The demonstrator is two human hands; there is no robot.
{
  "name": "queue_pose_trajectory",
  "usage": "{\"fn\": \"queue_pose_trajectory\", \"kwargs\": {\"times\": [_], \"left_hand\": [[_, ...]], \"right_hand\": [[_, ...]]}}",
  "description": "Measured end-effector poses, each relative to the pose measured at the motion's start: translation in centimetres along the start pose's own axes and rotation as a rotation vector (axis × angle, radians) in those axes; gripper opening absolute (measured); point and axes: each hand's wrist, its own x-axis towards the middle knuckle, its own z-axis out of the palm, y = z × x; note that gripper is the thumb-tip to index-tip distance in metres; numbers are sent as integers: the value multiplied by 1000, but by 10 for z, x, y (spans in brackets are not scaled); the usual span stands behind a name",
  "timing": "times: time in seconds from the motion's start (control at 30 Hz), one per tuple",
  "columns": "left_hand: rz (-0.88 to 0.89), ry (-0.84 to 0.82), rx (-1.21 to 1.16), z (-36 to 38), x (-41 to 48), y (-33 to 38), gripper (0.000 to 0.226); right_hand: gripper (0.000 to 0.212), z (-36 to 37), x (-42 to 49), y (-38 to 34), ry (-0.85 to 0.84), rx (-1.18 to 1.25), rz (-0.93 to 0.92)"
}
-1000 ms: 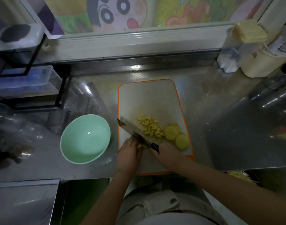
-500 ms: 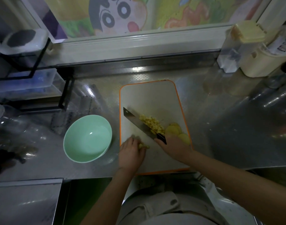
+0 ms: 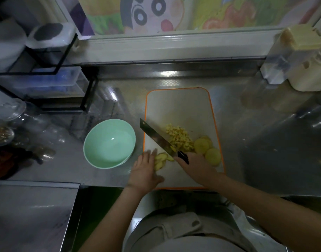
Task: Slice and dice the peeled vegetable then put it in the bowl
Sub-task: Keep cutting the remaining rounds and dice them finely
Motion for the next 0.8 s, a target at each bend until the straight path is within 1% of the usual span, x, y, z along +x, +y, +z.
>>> {"fn": "queue_pose_trajectory", "kwargs": {"times": [0.13, 0.2, 0.3, 0.4, 0.5, 0.7, 0.8], "left_hand": [[-134, -34, -82, 2, -6, -3, 90], [-175, -50, -171, 4, -6, -5, 82], [-174, -21, -404, 9, -2, -6, 65], [-153, 35, -514, 10, 1, -5, 51], [-120, 46, -461, 14, 6, 0, 62], [-71, 68, -454, 9, 16, 16, 58], [-31, 88, -445, 10, 20, 20, 63]], "right_hand": [[43, 6, 2, 5, 28, -18, -13], [43, 8, 2, 7, 50, -14, -14], [40, 9, 0, 8, 79, 10, -14], [38, 8, -3, 10, 66, 34, 8], [39, 5, -4, 14, 44, 53, 37], [41, -2, -5, 22, 37, 53, 67], [39, -4, -6, 26, 41, 54, 62]]}}
